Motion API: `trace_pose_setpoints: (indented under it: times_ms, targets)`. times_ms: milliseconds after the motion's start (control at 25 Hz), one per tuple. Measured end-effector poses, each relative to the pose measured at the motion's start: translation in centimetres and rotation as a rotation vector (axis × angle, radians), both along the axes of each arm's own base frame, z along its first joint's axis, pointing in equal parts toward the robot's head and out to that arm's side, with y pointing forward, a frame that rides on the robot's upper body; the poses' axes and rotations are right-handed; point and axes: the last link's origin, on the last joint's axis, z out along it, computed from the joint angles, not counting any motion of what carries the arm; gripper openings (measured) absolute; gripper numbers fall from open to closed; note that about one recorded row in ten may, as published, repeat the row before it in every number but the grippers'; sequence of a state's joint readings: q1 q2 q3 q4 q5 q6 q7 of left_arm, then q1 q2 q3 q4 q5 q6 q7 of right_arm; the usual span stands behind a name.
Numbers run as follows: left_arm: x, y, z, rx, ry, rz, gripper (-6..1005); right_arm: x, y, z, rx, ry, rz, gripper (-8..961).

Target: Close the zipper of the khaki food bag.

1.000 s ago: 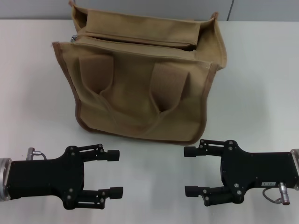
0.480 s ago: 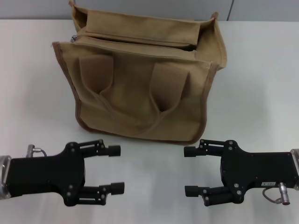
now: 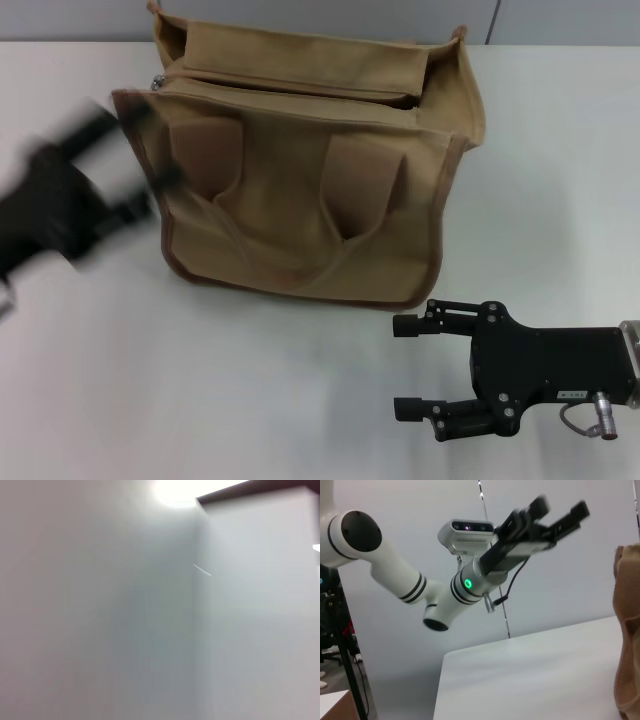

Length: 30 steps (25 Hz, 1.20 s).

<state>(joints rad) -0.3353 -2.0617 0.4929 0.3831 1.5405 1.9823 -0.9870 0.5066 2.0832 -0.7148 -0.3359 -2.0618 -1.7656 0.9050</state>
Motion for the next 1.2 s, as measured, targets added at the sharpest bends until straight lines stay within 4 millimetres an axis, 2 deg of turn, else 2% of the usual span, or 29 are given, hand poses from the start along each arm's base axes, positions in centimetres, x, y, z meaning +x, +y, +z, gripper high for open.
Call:
trace_pose_setpoints:
  times_ms: [40,80,240,280,400,480,640,840,1200]
  targets:
    - [0.0,0.0,0.0,0.0,0.0,0.0,800,0.0,0.0,0.0,0.0,0.0,-0.001,809]
    - [-1.7,0.4,1.6,0.154,-0.08,0.147,800,0.1,-0.1,0.0,0.0,0.0,-0.004,809]
    - [-3.3,1.0,2.3,0.241,-0.077,0.269,801,0.2,-0.2,0.0,0.0,0.0,-0.007,809]
    - [-4.9,1.8,2.5,0.289,0.001,0.367,801,0.2,-0.2,0.0,0.001,0.0,-0.009,809]
    - [-6.9,3.6,1.9,0.274,0.205,0.461,801,0.2,-0.2,0.0,0.001,-0.001,-0.01,810]
    - [-7.4,4.7,1.1,0.241,0.326,0.467,801,0.3,-0.2,0.0,0.002,-0.002,-0.01,810]
    - [-6.3,5.7,-0.3,0.186,0.436,0.379,801,0.3,-0.2,0.0,-0.001,-0.003,-0.013,810]
    - [-4.6,6.7,-1.6,0.152,0.476,0.295,801,0.2,-0.2,0.1,-0.001,-0.002,-0.014,810]
    - [-3.2,8.9,-1.7,0.243,0.493,0.282,801,0.2,-0.1,0.1,0.0,0.001,-0.014,809]
